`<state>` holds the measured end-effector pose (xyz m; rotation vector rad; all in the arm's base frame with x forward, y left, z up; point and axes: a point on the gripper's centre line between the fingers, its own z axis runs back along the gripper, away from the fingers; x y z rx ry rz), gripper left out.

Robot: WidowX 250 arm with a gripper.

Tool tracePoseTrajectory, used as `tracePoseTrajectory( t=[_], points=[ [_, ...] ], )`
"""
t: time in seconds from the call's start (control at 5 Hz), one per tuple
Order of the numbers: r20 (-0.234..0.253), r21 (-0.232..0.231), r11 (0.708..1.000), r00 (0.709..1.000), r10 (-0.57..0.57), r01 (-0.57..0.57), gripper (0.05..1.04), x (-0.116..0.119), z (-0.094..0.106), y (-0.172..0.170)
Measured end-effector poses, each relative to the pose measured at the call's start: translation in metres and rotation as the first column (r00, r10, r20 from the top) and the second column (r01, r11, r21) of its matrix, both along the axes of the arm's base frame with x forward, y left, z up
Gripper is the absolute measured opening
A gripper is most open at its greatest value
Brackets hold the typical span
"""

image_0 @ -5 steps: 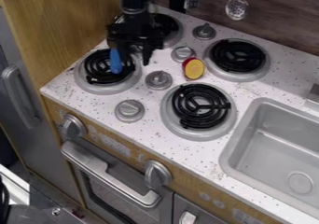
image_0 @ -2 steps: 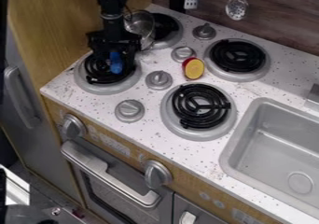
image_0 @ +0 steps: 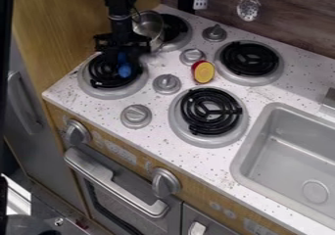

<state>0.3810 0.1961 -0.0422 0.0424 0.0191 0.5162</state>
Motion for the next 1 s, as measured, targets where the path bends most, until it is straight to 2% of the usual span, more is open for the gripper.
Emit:
tracePoseTrajectory(
  t=[0.2, 0.4, 0.6, 0.8, 1.0],
  points=[
    [0.0, 0.003, 1.0, 1.0, -0.014, 0.014, 0.366, 0.002, 0.0, -0.002],
    [-0.003, 0.007, 0.999, 0.999, -0.045, 0.045, 0.364, 0.003, 0.0, -0.005],
    [0.027, 0.033, 0.995, 0.995, -0.095, 0.094, 0.361, -0.001, 0.013, -0.019],
    [0.159, 0.095, 0.983, 0.973, -0.168, 0.154, 0.176, 0.001, 0.063, -0.048],
    [0.212, 0.092, 0.978, 0.956, -0.204, 0.189, 0.061, -0.015, 0.075, -0.069]
  ],
)
